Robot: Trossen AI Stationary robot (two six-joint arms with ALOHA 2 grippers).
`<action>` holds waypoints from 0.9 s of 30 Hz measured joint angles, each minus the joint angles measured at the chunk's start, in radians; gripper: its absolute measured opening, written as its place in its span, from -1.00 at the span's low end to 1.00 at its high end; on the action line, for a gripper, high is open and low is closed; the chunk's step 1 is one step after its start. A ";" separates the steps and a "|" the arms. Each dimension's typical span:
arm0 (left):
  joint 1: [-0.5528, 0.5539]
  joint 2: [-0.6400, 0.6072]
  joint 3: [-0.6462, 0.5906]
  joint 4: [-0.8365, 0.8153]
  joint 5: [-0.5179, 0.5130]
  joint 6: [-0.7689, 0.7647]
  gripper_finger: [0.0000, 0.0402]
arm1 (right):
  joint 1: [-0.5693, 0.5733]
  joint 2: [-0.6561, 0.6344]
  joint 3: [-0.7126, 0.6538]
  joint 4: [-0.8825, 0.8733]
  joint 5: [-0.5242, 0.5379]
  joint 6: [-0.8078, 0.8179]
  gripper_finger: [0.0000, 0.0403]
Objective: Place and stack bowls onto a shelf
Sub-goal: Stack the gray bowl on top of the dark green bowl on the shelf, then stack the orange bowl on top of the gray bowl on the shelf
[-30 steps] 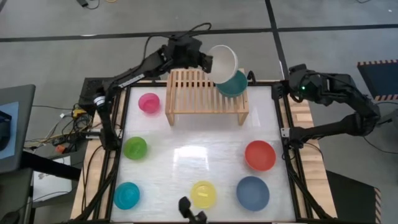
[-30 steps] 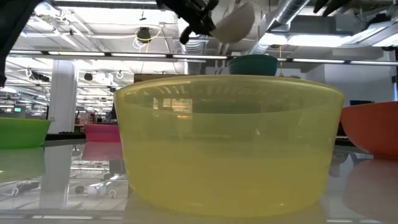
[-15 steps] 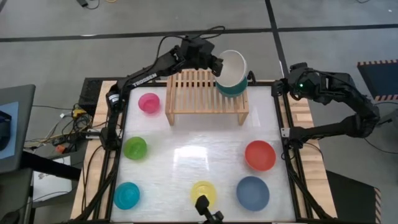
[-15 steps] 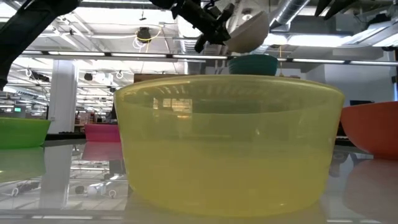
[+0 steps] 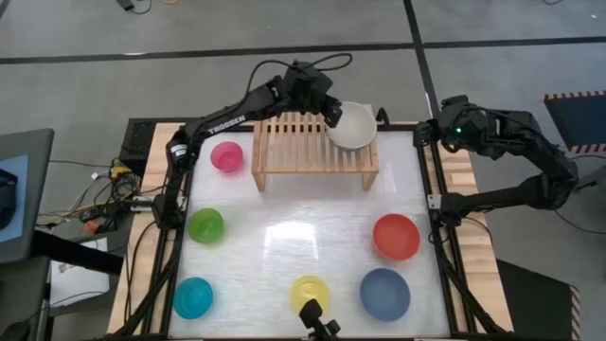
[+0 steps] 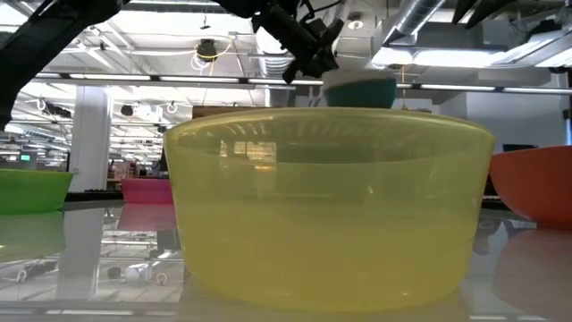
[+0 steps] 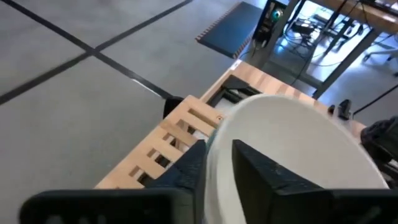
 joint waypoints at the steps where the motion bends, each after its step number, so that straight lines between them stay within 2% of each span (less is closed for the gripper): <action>1: 0.000 -0.001 0.000 0.002 0.002 -0.001 -0.61 | 0.000 0.000 0.000 0.000 0.000 0.000 -0.16; 11: 0.002 -0.022 0.019 -0.047 0.013 0.013 -0.27 | 0.004 -0.002 -0.027 -0.051 -0.028 0.030 -0.16; 16: -0.005 -0.061 0.081 -0.155 0.006 0.085 -0.24 | 0.047 -0.020 -0.200 -0.063 -0.159 0.079 -0.16; 22: -0.010 -0.122 0.082 -0.233 0.029 0.121 -0.26 | 0.120 -0.021 -0.454 0.039 -0.350 0.028 -0.16; 27: -0.010 -0.170 0.064 -0.248 0.055 0.132 -0.32 | 0.170 -0.013 -0.604 0.081 -0.476 0.009 -0.16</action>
